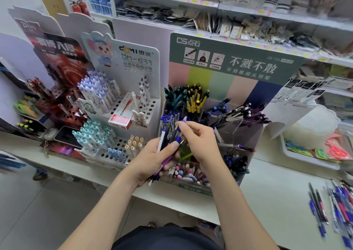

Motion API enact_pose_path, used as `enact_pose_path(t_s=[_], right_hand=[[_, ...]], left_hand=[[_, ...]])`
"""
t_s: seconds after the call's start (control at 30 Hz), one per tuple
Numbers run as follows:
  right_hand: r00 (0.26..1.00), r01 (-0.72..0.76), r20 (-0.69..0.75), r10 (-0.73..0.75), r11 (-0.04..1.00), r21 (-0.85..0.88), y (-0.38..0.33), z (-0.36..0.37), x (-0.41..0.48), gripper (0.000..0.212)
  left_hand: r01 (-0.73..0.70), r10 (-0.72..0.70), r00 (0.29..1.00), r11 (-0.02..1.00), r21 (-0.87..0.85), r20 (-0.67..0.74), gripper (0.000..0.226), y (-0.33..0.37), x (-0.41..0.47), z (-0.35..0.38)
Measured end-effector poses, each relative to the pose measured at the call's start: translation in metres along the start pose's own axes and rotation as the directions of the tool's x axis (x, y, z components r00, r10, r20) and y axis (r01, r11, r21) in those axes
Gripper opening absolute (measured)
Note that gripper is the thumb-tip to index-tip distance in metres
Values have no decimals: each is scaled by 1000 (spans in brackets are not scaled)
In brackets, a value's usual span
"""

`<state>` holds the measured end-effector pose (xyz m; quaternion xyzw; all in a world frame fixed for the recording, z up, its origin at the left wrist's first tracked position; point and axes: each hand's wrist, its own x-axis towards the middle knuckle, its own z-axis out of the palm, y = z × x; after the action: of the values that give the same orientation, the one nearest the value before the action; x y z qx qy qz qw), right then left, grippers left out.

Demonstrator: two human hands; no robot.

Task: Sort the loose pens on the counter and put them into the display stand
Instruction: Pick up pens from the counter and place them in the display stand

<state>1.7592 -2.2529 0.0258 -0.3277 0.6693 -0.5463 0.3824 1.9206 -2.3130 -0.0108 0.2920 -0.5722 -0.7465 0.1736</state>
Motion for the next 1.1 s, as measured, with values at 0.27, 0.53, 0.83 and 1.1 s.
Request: enact_pose_path(t_s=[0.27, 0.53, 0.83, 1.1], right_hand=[[990, -67, 122, 76, 994, -83, -9, -43, -4, 28], [991, -29, 122, 45, 991, -131, -7, -57, 3, 24], [933, 175, -312, -180, 984, -45, -5, -50, 25, 28], [967, 206, -45, -251, 872, -444, -14, -53, 26, 30]], left_hand=[[5, -4, 998, 1000, -13, 64, 33, 6, 17, 20], [-12, 12, 1000, 1000, -4, 12, 26, 16, 29, 34], [49, -51, 998, 997, 52, 48, 13, 10, 31, 31], [2, 187, 845, 936, 353, -500, 15, 2, 41, 24]])
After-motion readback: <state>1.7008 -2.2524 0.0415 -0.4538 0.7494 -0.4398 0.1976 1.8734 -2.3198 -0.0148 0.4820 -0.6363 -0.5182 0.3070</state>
